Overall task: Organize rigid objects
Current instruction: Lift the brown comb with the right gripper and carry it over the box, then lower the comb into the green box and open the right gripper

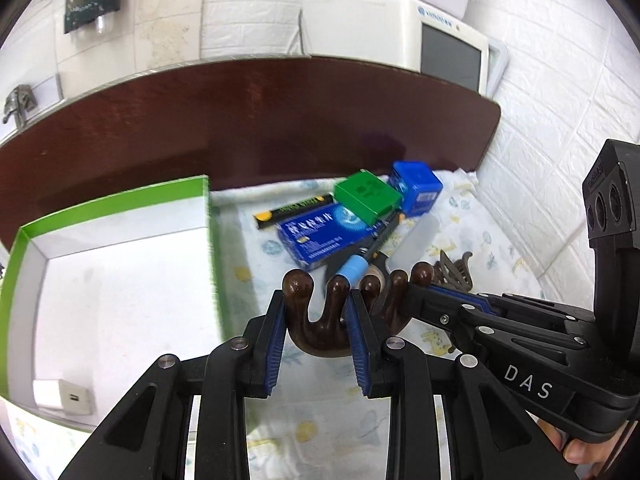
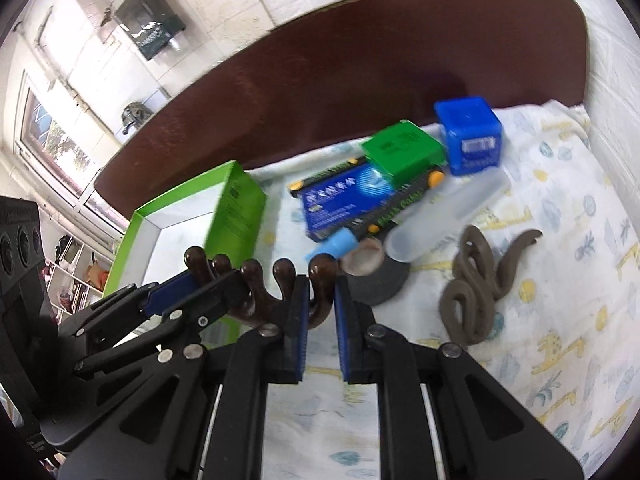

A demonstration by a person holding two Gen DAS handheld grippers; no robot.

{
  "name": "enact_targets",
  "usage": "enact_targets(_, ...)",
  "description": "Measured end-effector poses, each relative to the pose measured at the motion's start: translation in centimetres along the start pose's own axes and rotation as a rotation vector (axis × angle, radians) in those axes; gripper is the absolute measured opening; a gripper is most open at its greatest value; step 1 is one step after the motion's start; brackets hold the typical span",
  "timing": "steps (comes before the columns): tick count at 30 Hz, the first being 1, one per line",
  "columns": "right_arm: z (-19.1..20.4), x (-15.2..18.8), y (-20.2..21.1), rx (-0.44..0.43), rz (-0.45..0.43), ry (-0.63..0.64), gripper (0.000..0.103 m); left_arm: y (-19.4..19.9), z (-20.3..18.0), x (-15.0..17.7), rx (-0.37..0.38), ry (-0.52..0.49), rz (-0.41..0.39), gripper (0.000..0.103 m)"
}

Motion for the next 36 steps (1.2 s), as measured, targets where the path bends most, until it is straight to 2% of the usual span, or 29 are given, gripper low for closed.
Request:
enact_targets(8, 6.7, -0.7, -0.9, -0.084, -0.004, 0.098, 0.014, 4.5, 6.0, -0.8, -0.076, 0.059, -0.073, 0.029)
enact_targets(17, 13.3, 1.7, -3.9, -0.159, 0.071, 0.170, 0.014, 6.4, 12.7, 1.6, -0.151, 0.150, -0.062, 0.029)
enact_targets(27, 16.1, 4.7, -7.0, -0.158, 0.165, 0.210, 0.014, 5.9, 16.6, 4.5, -0.177, 0.215, -0.012, 0.029)
enact_targets(36, 16.9, 6.8, -8.4, -0.142, 0.232, 0.209, 0.014, 5.6, 17.8, 6.1, -0.212, 0.216, 0.022, 0.029)
Point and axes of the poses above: each gripper's, at about its wrist camera, not at the fingertips, and y roughly against the way its jaws point, z to its left, x to its underside, the point moved 9 cm from there along -y, roughly the way its jaws point, and after that the axes turned 11 degrees about -z, right-handed, at the moved point
